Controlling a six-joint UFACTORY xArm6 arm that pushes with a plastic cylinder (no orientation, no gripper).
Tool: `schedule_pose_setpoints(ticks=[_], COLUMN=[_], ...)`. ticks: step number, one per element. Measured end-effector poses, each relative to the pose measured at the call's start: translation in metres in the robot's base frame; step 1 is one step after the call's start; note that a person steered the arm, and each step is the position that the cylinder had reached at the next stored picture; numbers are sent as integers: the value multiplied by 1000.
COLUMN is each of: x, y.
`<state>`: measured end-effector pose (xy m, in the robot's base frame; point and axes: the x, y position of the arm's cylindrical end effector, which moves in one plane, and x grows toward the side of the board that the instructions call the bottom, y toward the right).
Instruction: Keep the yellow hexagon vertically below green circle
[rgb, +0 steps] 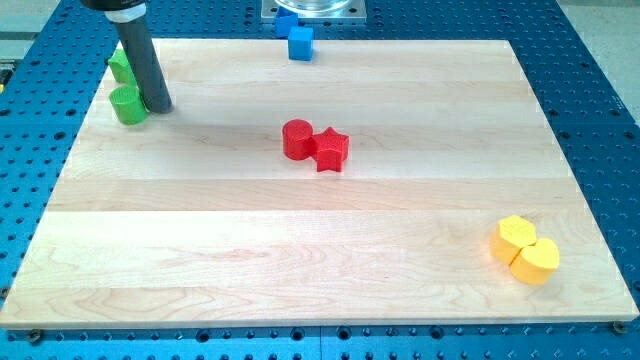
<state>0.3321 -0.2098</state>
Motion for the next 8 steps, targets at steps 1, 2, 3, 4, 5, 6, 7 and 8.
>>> schedule_pose_setpoints(ticks=[1,2,3,4,5,6,7,8], x=[2,2,2,2,3,58,118,151], y=[-17,4,129,273,392,465,499,530])
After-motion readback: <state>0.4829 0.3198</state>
